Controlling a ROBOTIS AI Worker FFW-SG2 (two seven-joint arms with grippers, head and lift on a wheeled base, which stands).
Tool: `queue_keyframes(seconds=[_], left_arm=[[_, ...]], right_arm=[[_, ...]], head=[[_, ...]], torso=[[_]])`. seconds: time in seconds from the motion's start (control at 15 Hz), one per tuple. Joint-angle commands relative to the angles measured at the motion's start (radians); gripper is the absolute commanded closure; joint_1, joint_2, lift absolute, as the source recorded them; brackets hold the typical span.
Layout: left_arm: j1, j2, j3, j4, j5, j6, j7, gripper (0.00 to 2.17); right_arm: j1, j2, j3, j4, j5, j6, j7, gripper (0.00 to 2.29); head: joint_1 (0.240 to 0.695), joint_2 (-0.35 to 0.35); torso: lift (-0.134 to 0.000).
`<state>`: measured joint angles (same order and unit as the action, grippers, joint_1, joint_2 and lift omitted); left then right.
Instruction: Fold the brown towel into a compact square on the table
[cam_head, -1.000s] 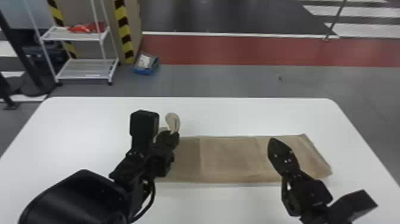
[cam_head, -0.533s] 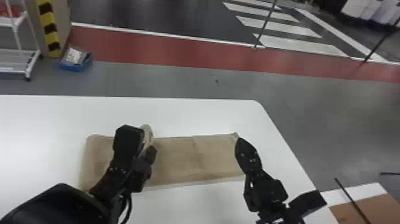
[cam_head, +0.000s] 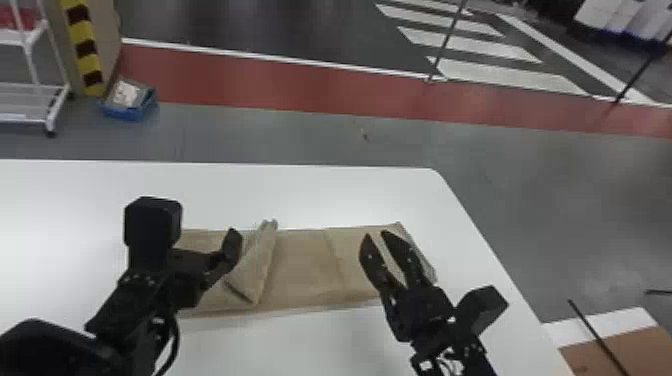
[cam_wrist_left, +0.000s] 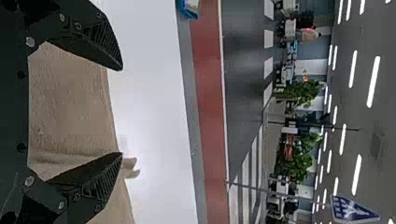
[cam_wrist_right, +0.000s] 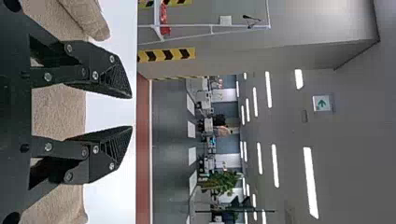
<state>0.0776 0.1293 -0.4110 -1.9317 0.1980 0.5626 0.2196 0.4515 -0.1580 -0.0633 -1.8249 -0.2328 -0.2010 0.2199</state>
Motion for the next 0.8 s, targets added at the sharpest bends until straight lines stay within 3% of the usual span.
queue_keyframes(seconds=[0.0,0.07,0.27,0.33,0.53,0.67,0.73], left_arm=[[0.054,0.07,0.077,-0.01,0.0,-0.155,0.009,0.04],[0.082,0.095,0.12,-0.009,0.008,-0.223,0.011,0.04],[0.139,0.125,0.216,-0.006,0.054,-0.293,0.009,0.04],[0.159,0.13,0.239,-0.001,0.057,-0.327,0.007,0.04],[0.172,0.138,0.268,0.011,0.081,-0.367,0.001,0.04],[0.168,0.147,0.27,0.027,0.098,-0.385,-0.005,0.04],[0.165,0.147,0.268,0.034,0.1,-0.391,-0.006,0.04]], right_arm=[[-0.059,0.008,0.054,0.004,0.015,0.084,-0.007,0.01],[-0.085,0.008,0.086,0.004,0.015,0.118,-0.031,0.06],[-0.132,0.011,0.189,-0.007,0.015,0.203,-0.059,0.14],[-0.142,0.012,0.221,-0.027,0.016,0.243,-0.06,0.19],[-0.178,0.015,0.333,-0.031,0.139,0.311,-0.145,0.19],[-0.221,0.018,0.389,-0.028,0.179,0.391,-0.168,0.19],[-0.226,0.02,0.427,-0.028,0.237,0.446,-0.18,0.19]], head=[[0.695,-0.244],[0.695,-0.204],[0.695,-0.085],[0.695,-0.009],[0.695,0.084],[0.695,0.148],[0.695,0.165]], torso=[[-0.125],[-0.125],[-0.125],[-0.125],[-0.125],[-0.125],[-0.125]])
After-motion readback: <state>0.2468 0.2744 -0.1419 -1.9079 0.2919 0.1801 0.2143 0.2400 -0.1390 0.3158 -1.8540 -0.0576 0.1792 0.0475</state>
